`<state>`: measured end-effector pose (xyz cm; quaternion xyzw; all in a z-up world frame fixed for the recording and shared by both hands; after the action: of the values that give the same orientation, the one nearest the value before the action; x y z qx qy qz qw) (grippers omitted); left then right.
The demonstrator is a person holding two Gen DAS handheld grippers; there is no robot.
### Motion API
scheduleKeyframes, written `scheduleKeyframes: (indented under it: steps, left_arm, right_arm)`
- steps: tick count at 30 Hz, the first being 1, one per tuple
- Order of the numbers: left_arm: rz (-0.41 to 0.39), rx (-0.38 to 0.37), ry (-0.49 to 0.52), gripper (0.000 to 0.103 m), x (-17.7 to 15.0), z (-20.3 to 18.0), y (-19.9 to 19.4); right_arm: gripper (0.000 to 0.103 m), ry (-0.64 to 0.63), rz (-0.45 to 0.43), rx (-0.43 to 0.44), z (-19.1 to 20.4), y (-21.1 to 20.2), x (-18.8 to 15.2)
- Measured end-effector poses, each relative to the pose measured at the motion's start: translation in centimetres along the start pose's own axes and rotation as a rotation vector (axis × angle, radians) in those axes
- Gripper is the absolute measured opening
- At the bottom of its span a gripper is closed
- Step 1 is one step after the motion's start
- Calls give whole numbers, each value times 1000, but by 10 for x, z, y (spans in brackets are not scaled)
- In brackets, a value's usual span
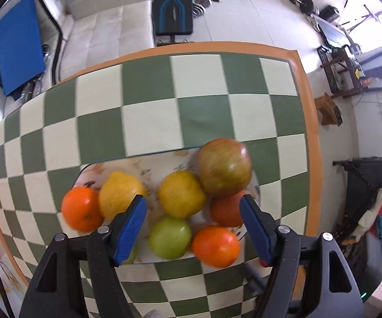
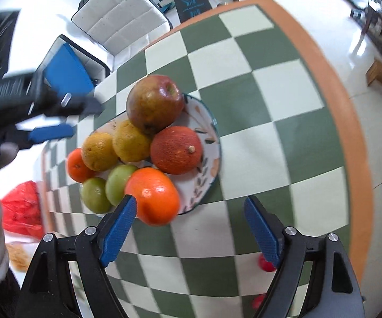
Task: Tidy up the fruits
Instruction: 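Lift both grippers away from the plate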
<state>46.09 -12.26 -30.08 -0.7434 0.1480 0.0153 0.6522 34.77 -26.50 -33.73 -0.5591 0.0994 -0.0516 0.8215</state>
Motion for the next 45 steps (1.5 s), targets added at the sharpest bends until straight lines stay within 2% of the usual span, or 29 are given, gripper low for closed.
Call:
scheduleKeyframes:
  steps: [6, 13, 14, 15, 16, 18, 29, 45]
  left_arm:
    - [-82, 74, -61, 71, -45, 28, 0]
    - [-168, 96, -127, 71, -89, 52, -8]
    - [-181, 95, -132, 73, -92, 53, -10]
    - [-194, 97, -138, 79, -97, 54, -13]
    - [-203, 101, -143, 95, -101, 54, -15]
    - [-238, 122, -149, 98, -111, 55, -23]
    - [-350, 153, -182, 98, -164, 53, -57]
    - [-493, 127, -166, 98, -270, 20, -127]
  right_arm:
    - [85, -81, -48, -125, 13, -12, -6]
    - [88, -136, -101, -203, 28, -31, -14]
    - [96, -142, -113, -223, 30, -34, -15]
    - [97, -145, -123, -232, 32, -38, -17]
    - [97, -148, -132, -241, 33, -42, -19]
    - [97, -153, -150, -257, 37, -51, -23]
    - [97, -198, -256, -290, 54, -110, -57]
    - [97, -275, -398, -250, 81, -215, -162]
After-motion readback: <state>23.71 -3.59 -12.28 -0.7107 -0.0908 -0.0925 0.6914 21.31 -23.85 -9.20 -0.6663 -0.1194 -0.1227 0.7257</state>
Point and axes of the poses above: each gripper's, at about its wrist camera, not at the fingertips, and y roughly the way its jaws point, z to its left, x to its top, the point moved 5 cm from there along y, roughly the way its jaws point, and after that the axes turned 13 degrees about z, right-handed, at the moved point
